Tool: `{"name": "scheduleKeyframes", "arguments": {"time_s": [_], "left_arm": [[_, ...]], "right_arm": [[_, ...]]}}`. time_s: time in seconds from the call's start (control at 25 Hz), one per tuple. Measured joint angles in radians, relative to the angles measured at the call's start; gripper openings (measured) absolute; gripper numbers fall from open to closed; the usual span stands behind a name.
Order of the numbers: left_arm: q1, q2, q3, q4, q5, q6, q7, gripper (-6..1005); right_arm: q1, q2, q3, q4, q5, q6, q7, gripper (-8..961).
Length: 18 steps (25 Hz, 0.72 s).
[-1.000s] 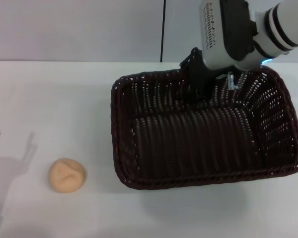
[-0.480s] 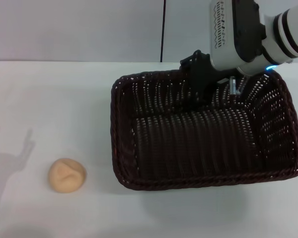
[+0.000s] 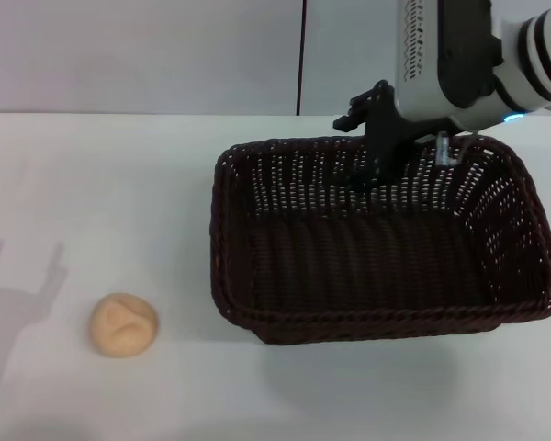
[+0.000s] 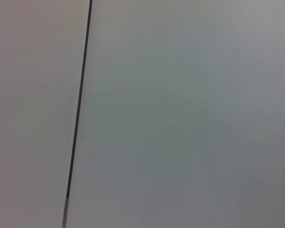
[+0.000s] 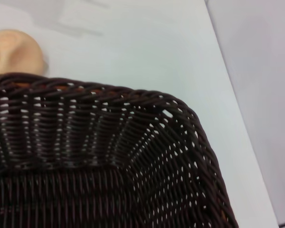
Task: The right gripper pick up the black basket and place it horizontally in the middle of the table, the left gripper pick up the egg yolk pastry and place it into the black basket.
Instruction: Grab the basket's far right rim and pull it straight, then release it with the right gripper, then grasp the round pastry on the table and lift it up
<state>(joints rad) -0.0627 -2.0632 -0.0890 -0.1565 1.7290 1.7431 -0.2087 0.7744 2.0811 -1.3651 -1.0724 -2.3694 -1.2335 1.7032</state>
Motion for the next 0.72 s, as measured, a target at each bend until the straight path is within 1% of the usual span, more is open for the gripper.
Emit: {"name": "scheduleKeyframes", "arguments": {"time_s": [0.12,0.2,0.24,0.28,0.32,0.4,0.44,0.48,0.52,0.6,0.64,0.68,0.72], "left_arm": [[0.003,0.0,0.004,0.0,0.0,0.0,0.0,708],[0.004,0.0,0.011,0.0,0.0,0.001,0.0,707],[0.005,0.001,0.023,0.008,0.0,0.003,-0.028,706],[0.005,0.001,0.023,0.008,0.0,0.003,-0.028,706],[0.005,0.003,0.03,0.022,0.0,0.003,-0.061,705],[0.003,0.005,0.068,0.088,0.003,0.005,-0.187,704],[-0.005,0.006,0.133,0.188,0.013,0.002,-0.344,704],[-0.005,0.006,0.133,0.188,0.013,0.002,-0.344,703],[-0.011,0.006,0.179,0.245,0.019,-0.001,-0.411,703],[-0.015,0.006,0.255,0.326,0.031,0.0,-0.479,701],[-0.014,0.006,0.31,0.386,0.043,0.006,-0.505,701],[-0.014,0.006,0.31,0.386,0.043,0.006,-0.505,700],[-0.012,0.006,0.335,0.414,0.051,0.007,-0.515,700]], "right_arm": [[-0.015,-0.001,0.0,-0.029,-0.015,-0.009,0.02,697],[-0.045,-0.001,-0.001,-0.088,-0.017,-0.017,0.035,696],[-0.09,-0.001,0.003,-0.175,-0.013,-0.024,0.052,696],[-0.09,-0.001,0.003,-0.175,-0.013,-0.024,0.052,696],[-0.122,-0.001,0.008,-0.236,-0.006,-0.029,0.066,696],[-0.181,-0.003,0.03,-0.333,0.025,-0.039,0.093,696],[-0.213,-0.004,0.049,-0.374,0.053,-0.047,0.099,697],[-0.249,-0.004,0.074,-0.415,0.094,-0.057,0.101,697],[-0.285,-0.003,0.102,-0.45,0.143,-0.065,0.1,697],[-0.36,-0.001,0.162,-0.489,0.283,-0.08,0.08,697],[-0.431,0.001,0.21,-0.502,0.422,-0.09,0.052,697],[-0.431,0.001,0.21,-0.502,0.422,-0.09,0.052,697],[-0.468,0.003,0.229,-0.5,0.492,-0.093,0.037,697]]}}
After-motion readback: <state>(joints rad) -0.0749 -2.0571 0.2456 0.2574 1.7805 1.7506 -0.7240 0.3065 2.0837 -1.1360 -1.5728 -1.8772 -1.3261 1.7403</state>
